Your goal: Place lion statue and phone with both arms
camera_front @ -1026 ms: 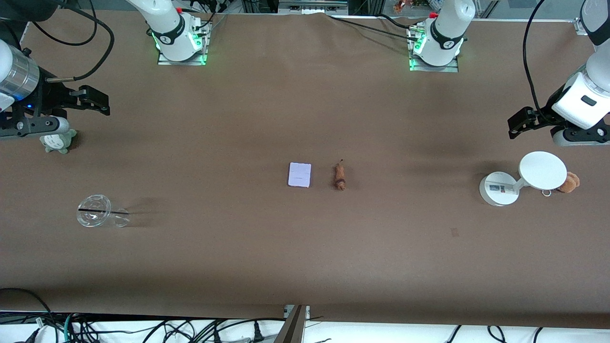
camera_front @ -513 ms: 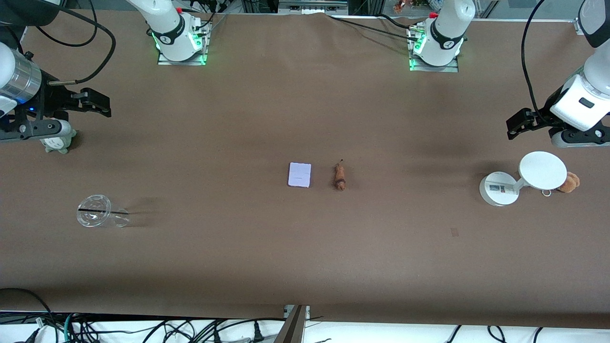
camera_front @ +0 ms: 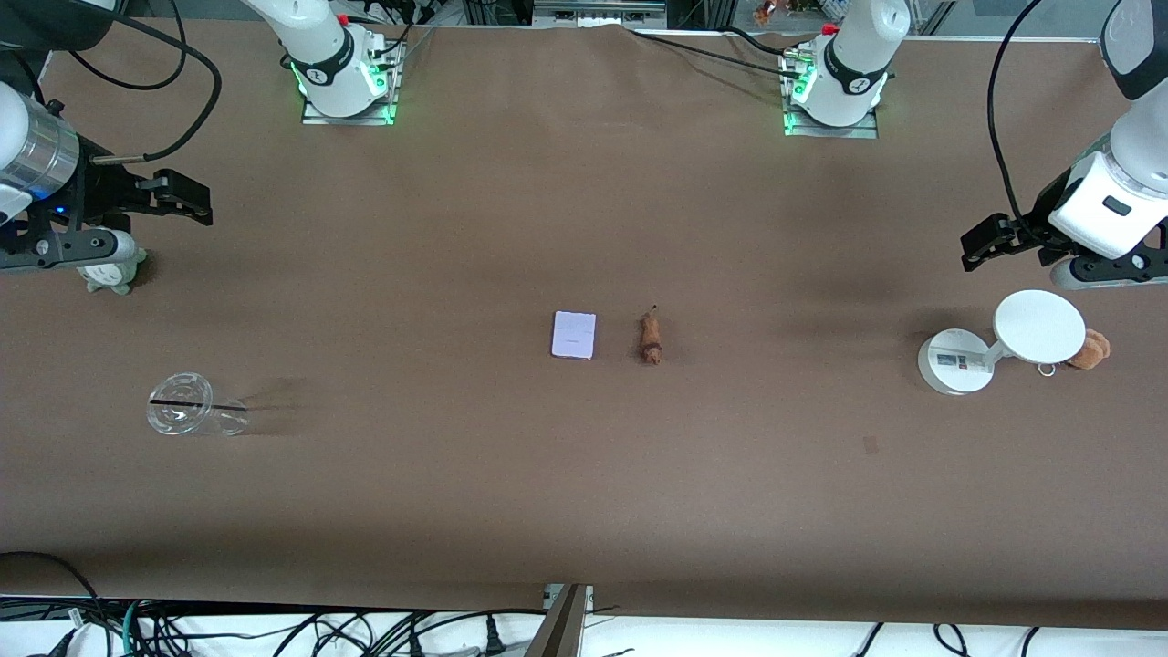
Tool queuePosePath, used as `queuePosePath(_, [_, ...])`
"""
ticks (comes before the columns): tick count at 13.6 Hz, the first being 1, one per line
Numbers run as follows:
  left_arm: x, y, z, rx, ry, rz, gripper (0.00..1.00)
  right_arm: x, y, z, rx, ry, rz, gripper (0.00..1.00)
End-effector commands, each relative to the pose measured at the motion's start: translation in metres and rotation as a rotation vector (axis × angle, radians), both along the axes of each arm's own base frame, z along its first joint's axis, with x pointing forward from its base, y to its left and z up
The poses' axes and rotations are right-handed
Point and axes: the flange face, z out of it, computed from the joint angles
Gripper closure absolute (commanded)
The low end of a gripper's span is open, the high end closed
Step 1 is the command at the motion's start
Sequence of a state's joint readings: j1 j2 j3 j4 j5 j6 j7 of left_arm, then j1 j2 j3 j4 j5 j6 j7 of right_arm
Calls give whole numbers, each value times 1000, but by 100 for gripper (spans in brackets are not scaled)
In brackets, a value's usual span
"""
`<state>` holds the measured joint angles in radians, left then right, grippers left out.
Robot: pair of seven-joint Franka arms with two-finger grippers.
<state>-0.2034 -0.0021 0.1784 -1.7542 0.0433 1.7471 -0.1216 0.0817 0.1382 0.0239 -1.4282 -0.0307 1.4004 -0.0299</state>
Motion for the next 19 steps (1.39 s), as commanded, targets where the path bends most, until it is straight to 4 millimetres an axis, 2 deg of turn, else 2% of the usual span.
queuePosePath(1, [2, -2, -1, -14, -7, 13, 0, 2, -1, 5, 23, -7, 1, 0])
queuePosePath(9, [2, -2, -2, -13, -4, 13, 0, 2, -1, 5, 23, -9, 1, 0])
queuePosePath(12, [16, -11, -22, -9, -25, 28, 0, 2, -1, 5, 24, -9, 1, 0])
queuePosePath(14, [27, -38, -43, -9, -49, 51, 0, 2, -1, 5, 24, -9, 1, 0])
queuePosePath(17, [44, -99, -84, -20, -74, 116, 0, 2, -1, 5, 24, -9, 2, 0])
queuePosePath(19, [50, -133, -106, -32, -100, 135, 0, 2, 0, 5, 24, -9, 2, 0])
